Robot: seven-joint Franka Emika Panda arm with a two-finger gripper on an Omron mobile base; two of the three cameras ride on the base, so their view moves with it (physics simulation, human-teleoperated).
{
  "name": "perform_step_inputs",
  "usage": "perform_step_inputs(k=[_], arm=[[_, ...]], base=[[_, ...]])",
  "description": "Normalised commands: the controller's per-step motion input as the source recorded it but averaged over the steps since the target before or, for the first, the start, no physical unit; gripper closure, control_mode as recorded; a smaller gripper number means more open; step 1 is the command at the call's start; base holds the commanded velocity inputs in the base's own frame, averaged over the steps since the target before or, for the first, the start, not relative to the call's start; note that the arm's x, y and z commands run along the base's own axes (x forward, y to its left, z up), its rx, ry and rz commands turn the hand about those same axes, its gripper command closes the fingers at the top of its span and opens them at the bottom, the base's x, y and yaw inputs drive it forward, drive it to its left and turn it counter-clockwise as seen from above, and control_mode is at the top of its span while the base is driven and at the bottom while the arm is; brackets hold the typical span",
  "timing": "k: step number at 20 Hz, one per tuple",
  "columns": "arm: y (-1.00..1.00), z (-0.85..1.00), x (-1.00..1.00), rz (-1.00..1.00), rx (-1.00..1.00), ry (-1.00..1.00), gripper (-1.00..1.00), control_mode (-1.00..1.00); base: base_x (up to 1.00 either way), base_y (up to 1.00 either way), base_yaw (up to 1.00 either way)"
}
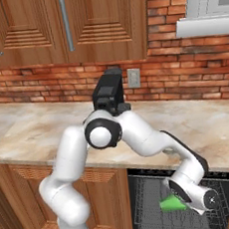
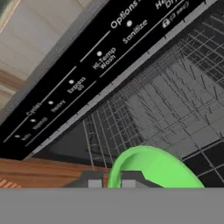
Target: Pick up the cup and bowl from the counter, place them in the dishwasher, and close the dishwasher door.
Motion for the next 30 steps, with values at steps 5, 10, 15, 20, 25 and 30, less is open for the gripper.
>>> perform_step_inputs(k=[5, 10, 15, 20, 25, 30], arm=[[-0.01, -0.31, -0.08, -0.11, 0.19, 0.00, 1.00, -1.00], [0.00, -0.27, 0.00, -0.15, 0.01, 0.00, 1.00, -1.00], [0.00, -0.16, 0.00, -0.15, 0.00, 0.00, 1.00, -1.00], [0.00, -0.23, 0.11, -0.12, -0.01, 0.00, 1.00, -1.00], [0.00, -0.30, 0.30, -0.08, -0.06, 0.03, 1.00, -1.00], [0.00, -0.46, 0.33, -0.04, -0.09, 0.08, 1.00, -1.00]], base=[[0.00, 0.00, 0.00], [0.00, 0.00, 0.00], [0.00, 0.00, 0.00], [0.00, 0.00, 0.00], [0.00, 0.00, 0.00], [0.00, 0.00, 0.00]])
